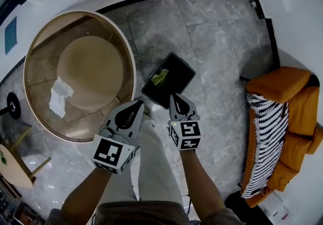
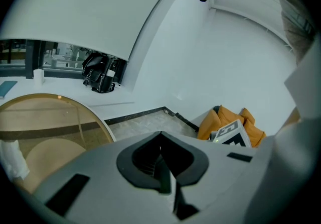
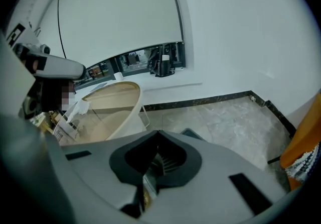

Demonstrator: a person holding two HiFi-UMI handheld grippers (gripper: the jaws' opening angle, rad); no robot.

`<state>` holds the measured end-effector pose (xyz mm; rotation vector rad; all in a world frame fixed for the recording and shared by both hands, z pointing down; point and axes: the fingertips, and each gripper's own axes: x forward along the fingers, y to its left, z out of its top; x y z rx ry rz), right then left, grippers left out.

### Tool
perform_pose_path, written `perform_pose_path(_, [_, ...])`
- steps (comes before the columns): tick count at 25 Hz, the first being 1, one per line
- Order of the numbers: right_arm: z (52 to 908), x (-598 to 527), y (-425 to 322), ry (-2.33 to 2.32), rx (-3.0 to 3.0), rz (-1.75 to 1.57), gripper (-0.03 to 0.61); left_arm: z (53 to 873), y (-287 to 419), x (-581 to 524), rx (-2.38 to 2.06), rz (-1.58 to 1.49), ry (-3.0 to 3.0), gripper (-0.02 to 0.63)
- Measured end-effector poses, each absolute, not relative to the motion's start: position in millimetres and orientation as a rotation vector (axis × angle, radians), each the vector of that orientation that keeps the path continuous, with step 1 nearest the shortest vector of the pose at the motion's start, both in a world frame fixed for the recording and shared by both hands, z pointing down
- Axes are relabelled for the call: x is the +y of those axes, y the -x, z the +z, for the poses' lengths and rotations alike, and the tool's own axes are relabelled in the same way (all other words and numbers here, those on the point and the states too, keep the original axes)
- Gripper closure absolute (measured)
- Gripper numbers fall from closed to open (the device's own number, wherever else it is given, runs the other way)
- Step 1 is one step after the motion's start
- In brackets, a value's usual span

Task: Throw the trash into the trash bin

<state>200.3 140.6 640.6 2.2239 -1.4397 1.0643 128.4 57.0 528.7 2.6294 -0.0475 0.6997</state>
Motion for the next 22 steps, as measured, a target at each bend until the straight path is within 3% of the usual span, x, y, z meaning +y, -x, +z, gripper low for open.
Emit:
perform_pose_path(10, [599, 34, -147, -2.027, -1.761, 0.91, 0.56, 504, -68, -3, -0.365, 0.567, -2.598, 0.594])
perform_pose_path(22, [571, -95, 30, -1.565, -2.139, 0.744, 0.56, 487, 111, -88, -0.926, 0.428, -2.42, 0.594])
